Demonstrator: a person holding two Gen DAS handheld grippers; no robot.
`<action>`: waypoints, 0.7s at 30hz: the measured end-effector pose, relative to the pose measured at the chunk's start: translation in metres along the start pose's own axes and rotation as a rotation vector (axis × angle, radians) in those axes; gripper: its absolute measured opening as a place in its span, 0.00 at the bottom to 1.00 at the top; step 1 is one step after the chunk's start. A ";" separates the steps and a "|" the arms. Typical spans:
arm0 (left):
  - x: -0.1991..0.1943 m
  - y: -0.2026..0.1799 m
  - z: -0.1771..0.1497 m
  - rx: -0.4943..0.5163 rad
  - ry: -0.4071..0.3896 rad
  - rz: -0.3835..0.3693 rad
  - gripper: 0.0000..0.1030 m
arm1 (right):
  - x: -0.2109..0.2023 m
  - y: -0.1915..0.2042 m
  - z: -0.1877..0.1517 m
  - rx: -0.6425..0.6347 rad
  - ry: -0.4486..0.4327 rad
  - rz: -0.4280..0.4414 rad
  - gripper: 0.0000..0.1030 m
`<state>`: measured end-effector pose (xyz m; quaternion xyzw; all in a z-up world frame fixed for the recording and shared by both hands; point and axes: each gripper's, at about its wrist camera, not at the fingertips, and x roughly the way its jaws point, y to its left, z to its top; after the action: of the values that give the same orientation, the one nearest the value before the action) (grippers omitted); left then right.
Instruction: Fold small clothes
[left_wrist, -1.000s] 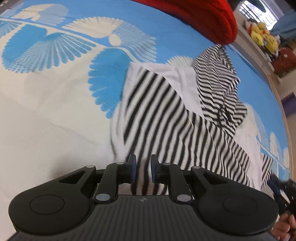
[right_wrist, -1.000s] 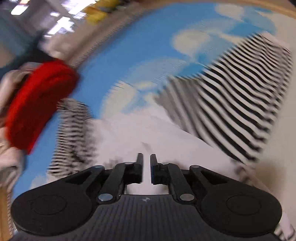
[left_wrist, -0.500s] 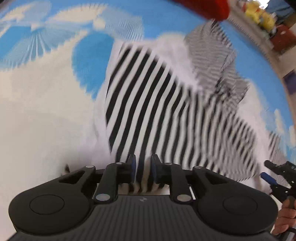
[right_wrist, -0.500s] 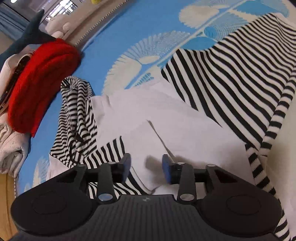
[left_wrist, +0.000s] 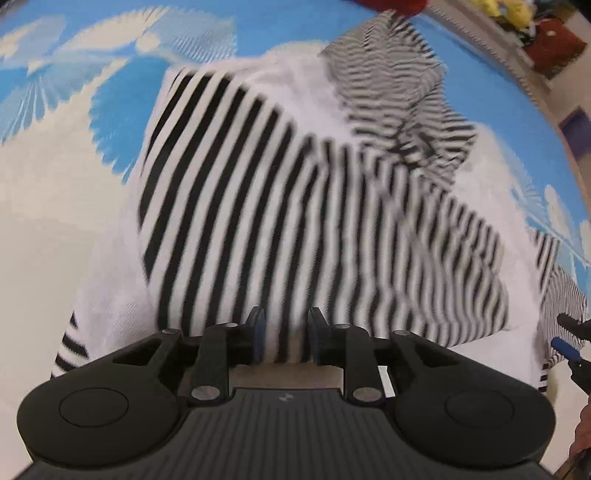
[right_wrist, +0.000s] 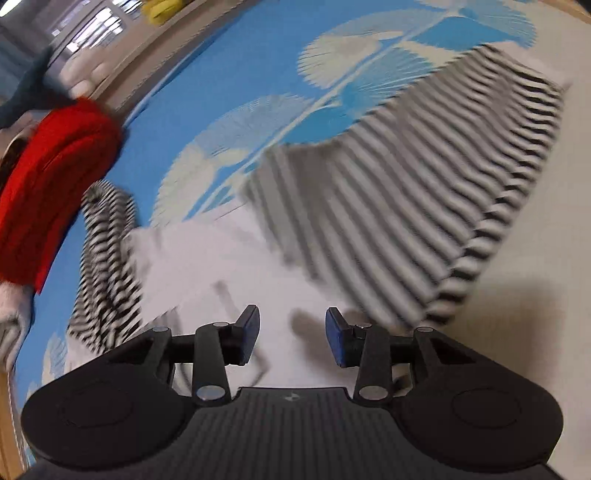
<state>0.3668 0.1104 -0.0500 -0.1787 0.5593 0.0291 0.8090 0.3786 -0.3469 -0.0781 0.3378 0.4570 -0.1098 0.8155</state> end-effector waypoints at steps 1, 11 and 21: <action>-0.004 -0.003 0.001 0.006 -0.013 -0.011 0.30 | -0.003 -0.009 0.006 0.017 -0.010 -0.013 0.40; -0.008 -0.044 -0.008 0.130 -0.061 -0.027 0.37 | -0.033 -0.113 0.067 0.197 -0.161 -0.112 0.40; -0.008 -0.057 -0.012 0.170 -0.069 -0.052 0.37 | -0.034 -0.174 0.088 0.378 -0.190 -0.103 0.40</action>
<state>0.3668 0.0546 -0.0317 -0.1227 0.5267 -0.0333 0.8405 0.3339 -0.5388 -0.0979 0.4491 0.3659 -0.2664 0.7704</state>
